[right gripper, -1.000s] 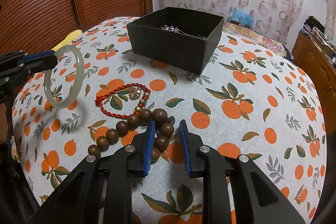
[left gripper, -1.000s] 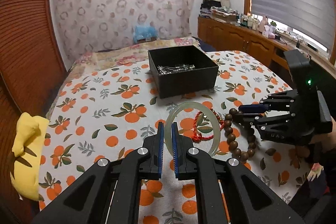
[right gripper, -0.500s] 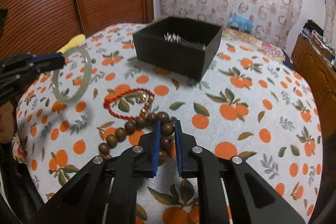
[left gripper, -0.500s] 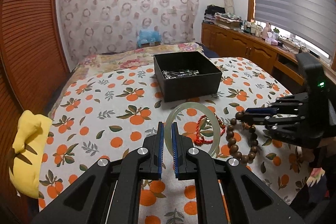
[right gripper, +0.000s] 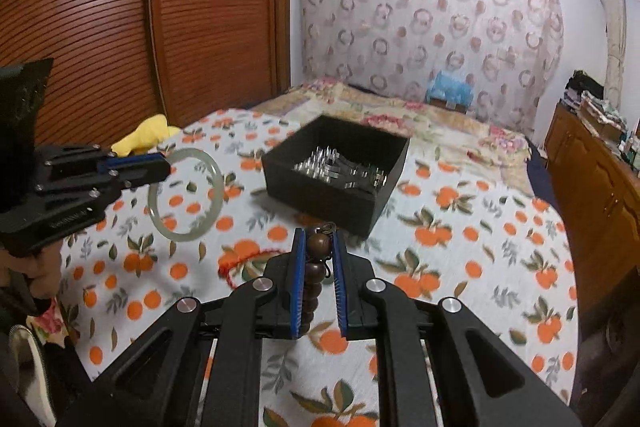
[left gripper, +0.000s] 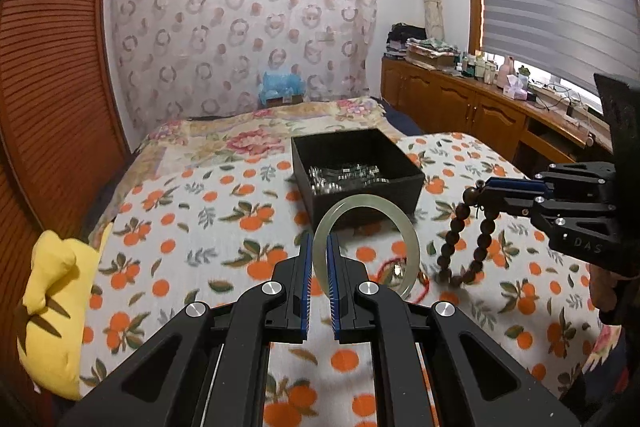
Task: Organize jewelry
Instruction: 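Carry the bangle and bead bracelet over the black box with both grippers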
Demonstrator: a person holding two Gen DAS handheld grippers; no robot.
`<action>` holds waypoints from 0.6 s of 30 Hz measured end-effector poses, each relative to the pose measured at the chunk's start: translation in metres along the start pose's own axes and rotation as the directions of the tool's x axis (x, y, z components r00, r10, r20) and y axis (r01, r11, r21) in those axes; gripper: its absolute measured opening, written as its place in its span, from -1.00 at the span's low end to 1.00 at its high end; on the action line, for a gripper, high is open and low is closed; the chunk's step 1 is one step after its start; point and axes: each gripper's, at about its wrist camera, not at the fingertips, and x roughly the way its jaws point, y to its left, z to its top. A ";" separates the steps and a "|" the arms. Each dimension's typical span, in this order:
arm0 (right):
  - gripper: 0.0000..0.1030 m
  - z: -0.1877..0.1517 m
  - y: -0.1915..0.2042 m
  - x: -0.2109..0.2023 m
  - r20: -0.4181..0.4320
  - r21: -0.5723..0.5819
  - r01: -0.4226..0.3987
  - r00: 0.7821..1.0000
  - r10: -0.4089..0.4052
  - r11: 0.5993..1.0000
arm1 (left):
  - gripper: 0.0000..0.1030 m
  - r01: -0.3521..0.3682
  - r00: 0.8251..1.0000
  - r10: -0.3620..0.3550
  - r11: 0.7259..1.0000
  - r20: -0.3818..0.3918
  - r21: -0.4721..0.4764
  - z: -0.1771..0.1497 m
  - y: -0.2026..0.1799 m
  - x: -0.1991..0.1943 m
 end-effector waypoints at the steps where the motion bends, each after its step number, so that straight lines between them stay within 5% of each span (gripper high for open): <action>1: -0.71 0.004 -0.001 0.000 0.008 -0.003 0.002 1.000 -0.002 1.000 | -0.88 0.003 1.000 -0.003 1.000 0.005 0.001 0.004 0.001 0.003; 18: -0.71 0.104 -0.021 0.034 0.103 -0.055 -0.041 0.994 0.046 0.998 | -0.88 0.021 0.999 -0.019 0.999 0.035 -0.050 0.047 0.034 0.044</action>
